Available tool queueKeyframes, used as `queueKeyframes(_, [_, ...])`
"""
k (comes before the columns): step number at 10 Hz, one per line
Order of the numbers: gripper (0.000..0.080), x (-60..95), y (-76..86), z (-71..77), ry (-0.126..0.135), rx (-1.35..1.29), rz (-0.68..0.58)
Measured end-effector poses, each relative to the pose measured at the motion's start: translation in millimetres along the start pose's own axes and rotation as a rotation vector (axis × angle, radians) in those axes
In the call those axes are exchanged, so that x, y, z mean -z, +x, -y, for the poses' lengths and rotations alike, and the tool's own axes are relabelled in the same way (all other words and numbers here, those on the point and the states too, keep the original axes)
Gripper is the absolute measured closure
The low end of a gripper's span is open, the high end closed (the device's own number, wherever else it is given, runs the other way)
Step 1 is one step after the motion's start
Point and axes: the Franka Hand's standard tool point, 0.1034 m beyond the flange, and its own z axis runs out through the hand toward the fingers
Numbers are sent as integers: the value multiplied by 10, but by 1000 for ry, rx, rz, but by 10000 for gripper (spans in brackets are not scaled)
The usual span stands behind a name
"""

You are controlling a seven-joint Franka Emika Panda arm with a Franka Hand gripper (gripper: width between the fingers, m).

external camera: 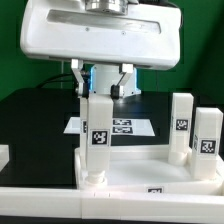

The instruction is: Assemble desk

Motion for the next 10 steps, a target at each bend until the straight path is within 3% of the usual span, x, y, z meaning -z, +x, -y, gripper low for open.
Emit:
queueKeyframes(4, [515,-48,-34,1,-1,1,8])
queueKeyframes(10, [515,-66,-47,-27,-43,6,-70])
